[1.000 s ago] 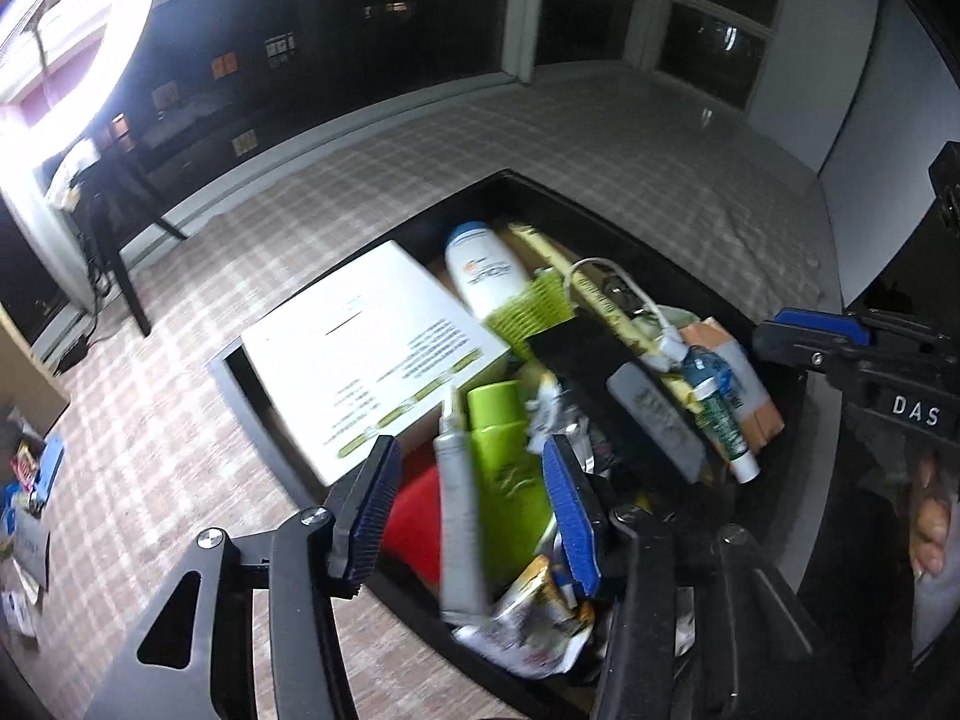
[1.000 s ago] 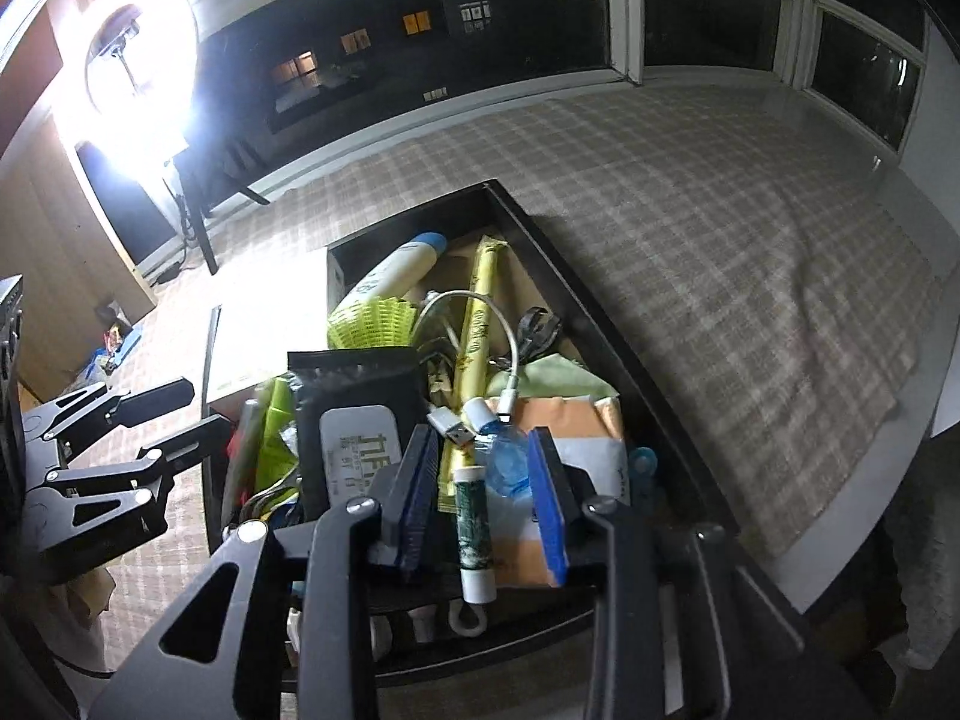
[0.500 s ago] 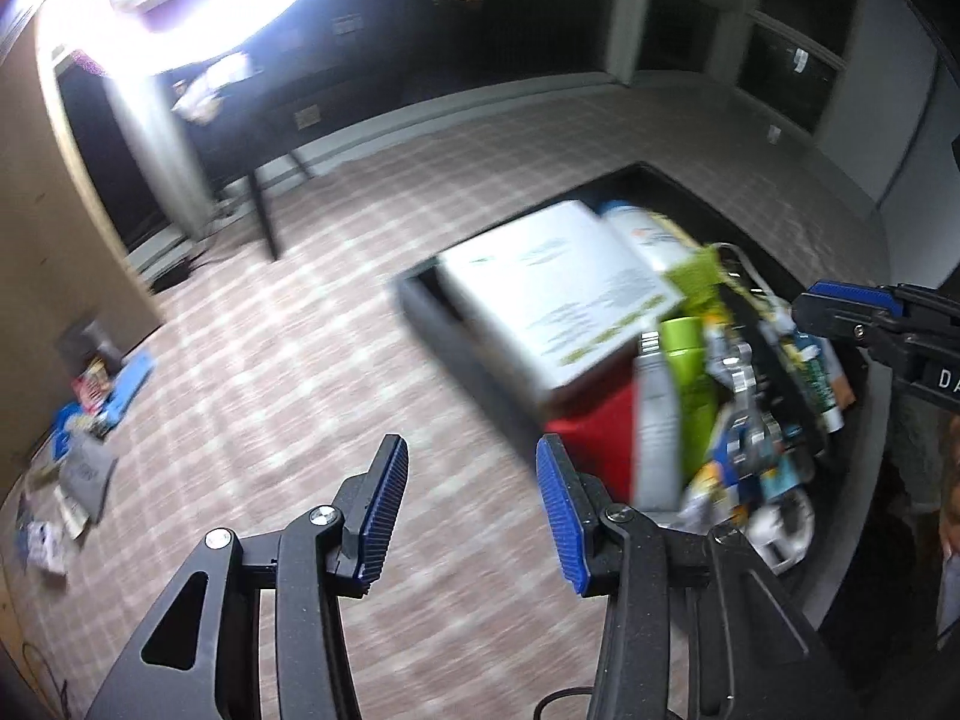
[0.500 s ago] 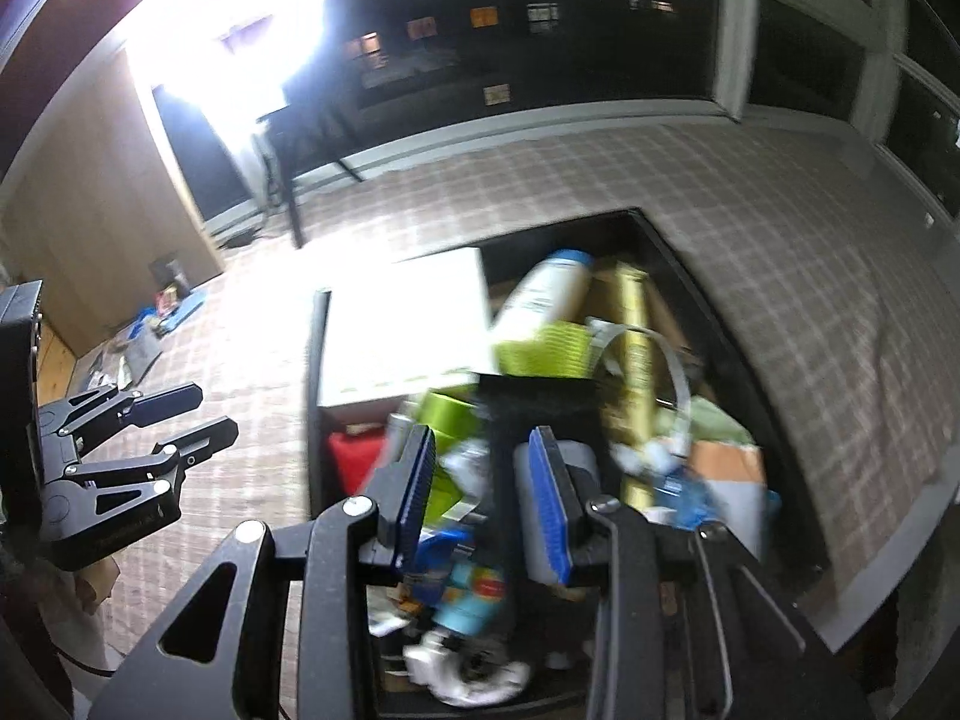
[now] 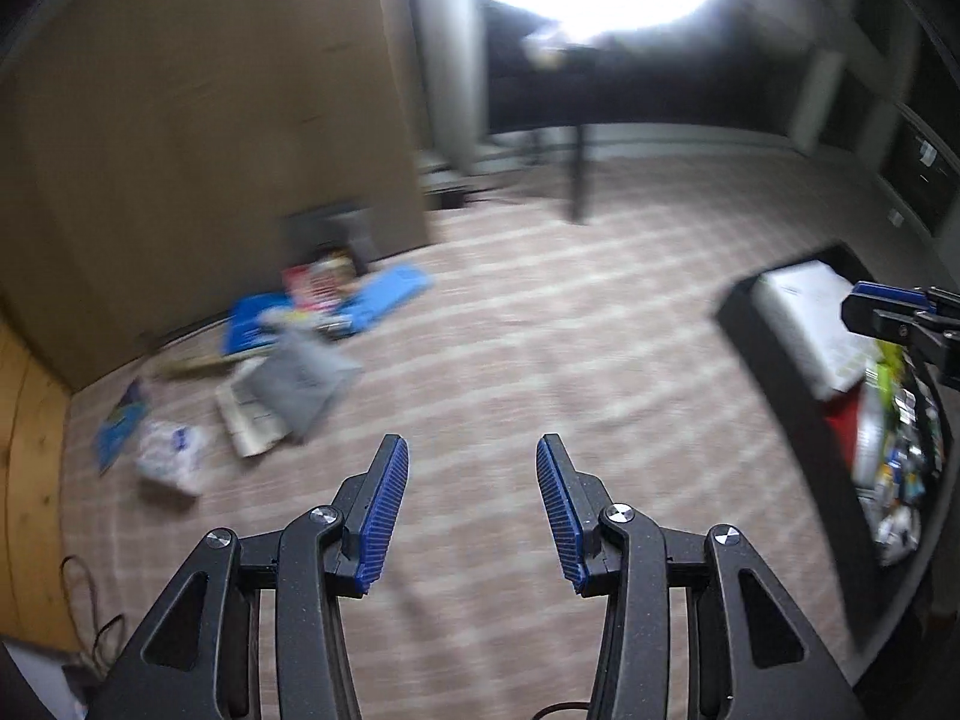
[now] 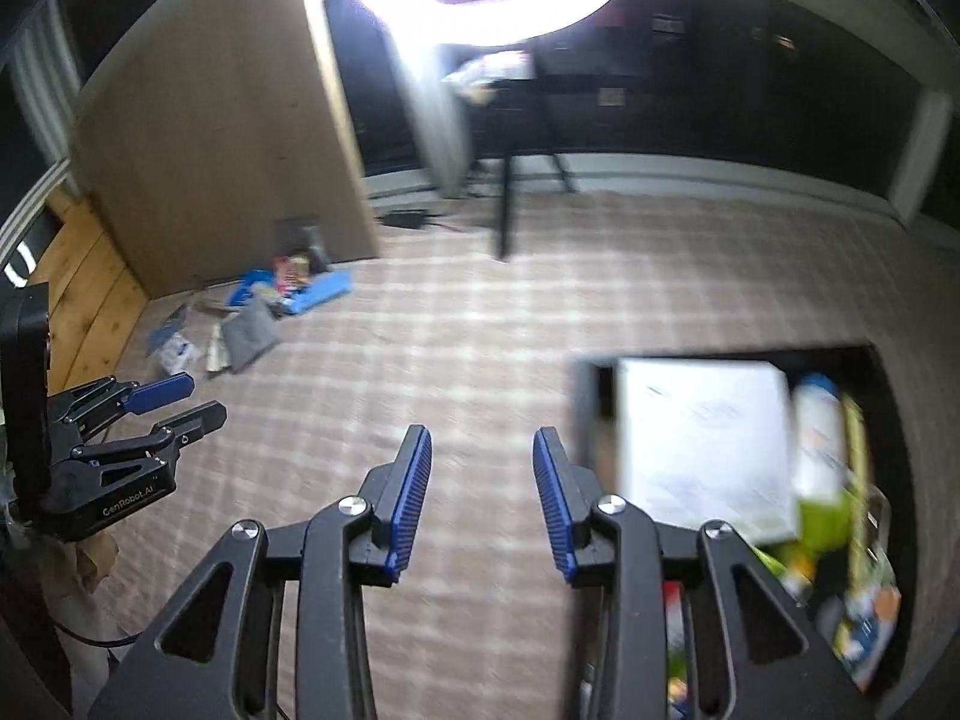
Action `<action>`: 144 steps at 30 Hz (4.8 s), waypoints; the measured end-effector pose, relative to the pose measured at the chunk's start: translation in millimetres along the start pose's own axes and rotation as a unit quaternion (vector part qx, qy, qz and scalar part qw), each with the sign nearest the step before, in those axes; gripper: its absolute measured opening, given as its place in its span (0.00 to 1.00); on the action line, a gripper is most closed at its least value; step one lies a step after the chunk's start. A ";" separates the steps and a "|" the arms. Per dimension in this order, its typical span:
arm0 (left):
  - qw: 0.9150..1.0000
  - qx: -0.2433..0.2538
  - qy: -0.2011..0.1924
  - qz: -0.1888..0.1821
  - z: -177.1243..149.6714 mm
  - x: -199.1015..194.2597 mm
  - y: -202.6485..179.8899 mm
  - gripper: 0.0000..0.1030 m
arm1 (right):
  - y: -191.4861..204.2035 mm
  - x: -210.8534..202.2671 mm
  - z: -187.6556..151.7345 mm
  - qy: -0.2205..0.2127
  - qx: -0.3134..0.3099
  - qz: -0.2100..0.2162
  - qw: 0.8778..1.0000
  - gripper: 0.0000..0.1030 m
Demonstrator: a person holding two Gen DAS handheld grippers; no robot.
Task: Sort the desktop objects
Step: 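Move both grippers back over the items near the wooden cabinet, then grasp the grey paper packet with the left gripper while the right gripper grasps the blue snack packets, then carry the packets into the black bin and open both grippers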
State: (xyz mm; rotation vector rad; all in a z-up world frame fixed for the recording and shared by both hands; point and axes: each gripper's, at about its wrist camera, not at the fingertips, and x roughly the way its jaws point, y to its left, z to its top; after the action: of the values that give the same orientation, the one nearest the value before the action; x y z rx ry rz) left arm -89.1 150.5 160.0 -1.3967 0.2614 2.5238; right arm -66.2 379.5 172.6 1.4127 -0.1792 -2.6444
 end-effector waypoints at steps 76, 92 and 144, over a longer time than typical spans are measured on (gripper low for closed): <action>0.986 -0.160 0.033 -0.024 -83.6 59.0 117.3 0.37 | 89.4 154.9 -39.6 0.169 -0.026 0.113 0.979 0.19; 0.983 -0.179 0.036 0.008 -99.2 56.4 145.5 0.40 | 135.8 155.4 -17.6 0.146 -0.070 0.119 0.980 0.29; 0.986 -0.165 0.021 -0.013 -86.2 50.8 109.2 0.04 | 137.0 123.5 -14.3 0.099 -0.090 0.132 0.982 0.09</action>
State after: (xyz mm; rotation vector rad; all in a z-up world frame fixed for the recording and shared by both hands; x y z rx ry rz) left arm -78.2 29.3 75.7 -1.5556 -0.1773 2.6065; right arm -113.3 222.3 87.1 1.4667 -0.0936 -2.2330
